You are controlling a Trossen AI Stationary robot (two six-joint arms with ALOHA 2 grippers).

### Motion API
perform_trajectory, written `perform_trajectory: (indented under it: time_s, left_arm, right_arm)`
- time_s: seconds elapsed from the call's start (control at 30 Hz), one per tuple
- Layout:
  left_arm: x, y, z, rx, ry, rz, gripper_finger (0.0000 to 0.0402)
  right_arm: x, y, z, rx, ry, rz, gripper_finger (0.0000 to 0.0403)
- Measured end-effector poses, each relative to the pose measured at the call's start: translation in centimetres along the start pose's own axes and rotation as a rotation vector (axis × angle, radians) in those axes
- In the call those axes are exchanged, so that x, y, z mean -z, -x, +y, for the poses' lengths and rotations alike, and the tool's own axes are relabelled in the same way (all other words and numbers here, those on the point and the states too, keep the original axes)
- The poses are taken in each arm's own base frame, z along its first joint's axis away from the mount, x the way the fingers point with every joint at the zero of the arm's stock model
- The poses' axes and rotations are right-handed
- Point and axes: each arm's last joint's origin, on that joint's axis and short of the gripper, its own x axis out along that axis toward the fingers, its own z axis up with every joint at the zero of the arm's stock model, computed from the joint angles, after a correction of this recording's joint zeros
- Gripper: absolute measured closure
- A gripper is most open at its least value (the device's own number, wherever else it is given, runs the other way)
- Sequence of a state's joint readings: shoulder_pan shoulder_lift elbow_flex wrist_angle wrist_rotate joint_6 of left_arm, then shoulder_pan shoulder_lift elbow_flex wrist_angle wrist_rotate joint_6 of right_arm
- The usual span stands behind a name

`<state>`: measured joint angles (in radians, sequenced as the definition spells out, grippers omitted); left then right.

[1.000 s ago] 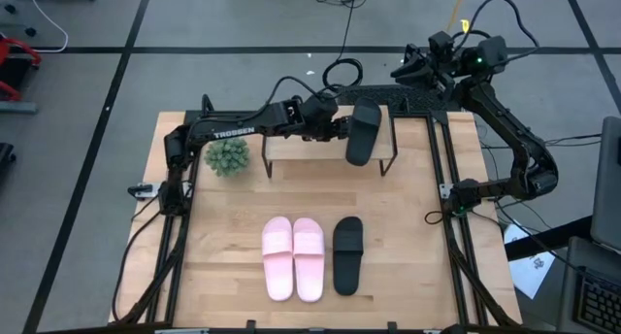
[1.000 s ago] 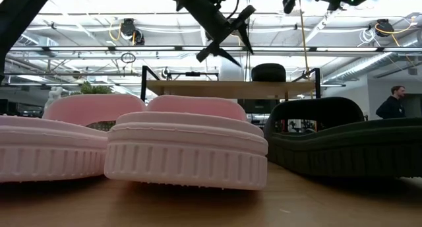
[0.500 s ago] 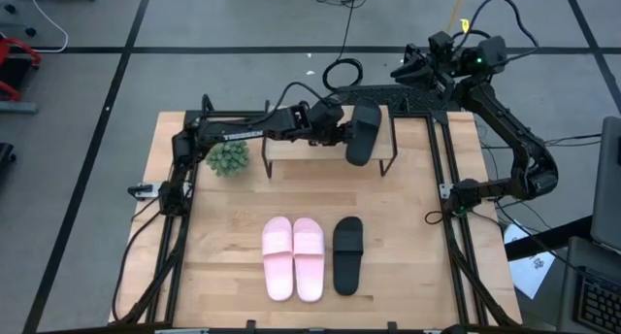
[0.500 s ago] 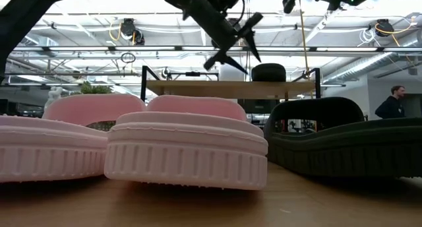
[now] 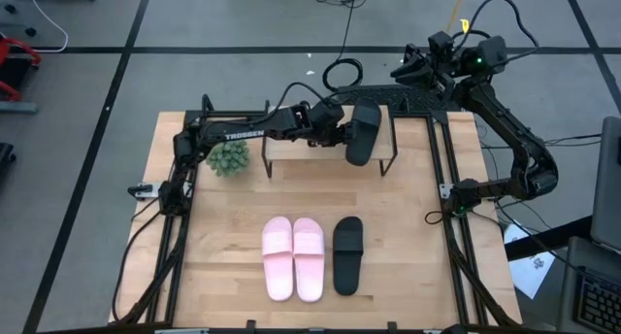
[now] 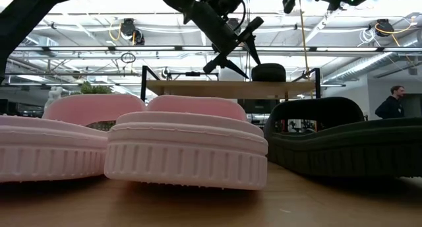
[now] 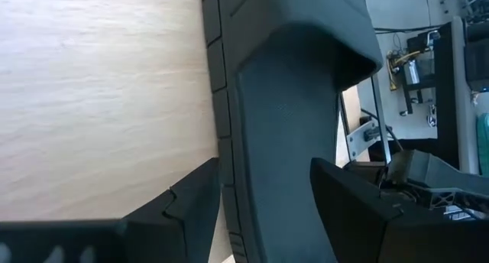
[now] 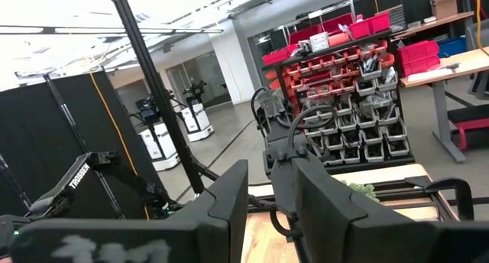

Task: Pick and place slides into the shelf
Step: Put the right black slipper on the shelf

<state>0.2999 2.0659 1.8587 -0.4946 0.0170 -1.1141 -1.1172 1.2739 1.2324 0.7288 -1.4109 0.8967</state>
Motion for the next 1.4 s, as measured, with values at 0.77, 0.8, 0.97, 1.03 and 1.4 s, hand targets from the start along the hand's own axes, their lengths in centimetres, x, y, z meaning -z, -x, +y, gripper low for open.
perform_trajectory:
  time_s: [0.77,0.8,0.97,1.03,1.4]
  left_arm:
    - [-1.3,-2.3,1.1,0.026,0.007,-0.037,0.0199]
    - [-1.3,-2.5,1.0,0.048,0.009,-0.041,0.0199]
    - [-1.5,-2.7,1.1,0.066,0.020,-0.030,0.0199]
    - [-1.5,-2.7,0.9,0.086,0.019,-0.036,0.0199]
    - [-0.8,-2.8,0.0,0.137,0.029,-0.039,0.0199]
  right_arm:
    - [0.0,0.0,0.0,0.000,0.000,0.000,0.0310]
    - [0.0,0.0,0.0,0.000,0.001,0.000,0.0310]
    - [0.0,0.0,0.0,0.000,0.001,0.000,0.0310]
    - [0.0,0.0,0.0,0.000,0.005,0.000,0.0310]
    - [-0.1,0.0,0.0,0.016,0.029,-0.019,0.0310]
